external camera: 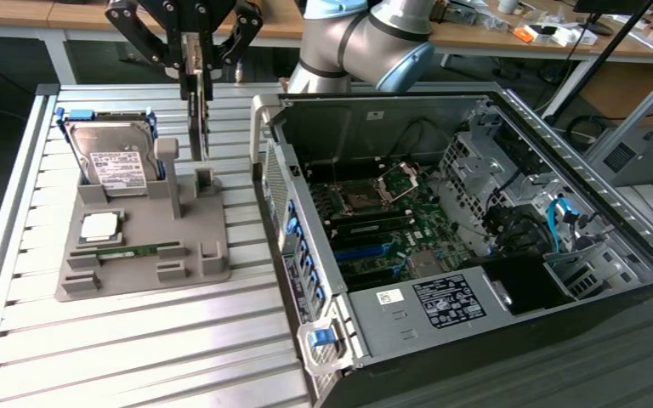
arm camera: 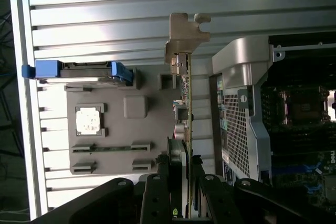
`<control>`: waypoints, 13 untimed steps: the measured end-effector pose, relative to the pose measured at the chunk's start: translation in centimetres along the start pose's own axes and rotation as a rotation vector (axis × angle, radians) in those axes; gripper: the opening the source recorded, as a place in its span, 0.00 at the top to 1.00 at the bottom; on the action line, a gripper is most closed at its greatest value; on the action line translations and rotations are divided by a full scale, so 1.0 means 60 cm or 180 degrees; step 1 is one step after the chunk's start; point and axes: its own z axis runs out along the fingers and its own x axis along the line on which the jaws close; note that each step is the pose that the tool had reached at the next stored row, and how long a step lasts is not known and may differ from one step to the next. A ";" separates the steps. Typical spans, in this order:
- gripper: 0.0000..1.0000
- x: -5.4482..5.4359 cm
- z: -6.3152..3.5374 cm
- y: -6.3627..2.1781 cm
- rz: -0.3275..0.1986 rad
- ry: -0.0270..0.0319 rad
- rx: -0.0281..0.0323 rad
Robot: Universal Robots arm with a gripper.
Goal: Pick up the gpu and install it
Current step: 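Pick up the gpu and move the gpu toward the slot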
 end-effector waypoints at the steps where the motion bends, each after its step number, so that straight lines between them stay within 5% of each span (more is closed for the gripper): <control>1: 0.73 0.000 -0.001 0.000 0.0000 0.0000 0.0000; 13: 0.73 0.000 -0.012 0.001 0.0000 0.0000 0.0000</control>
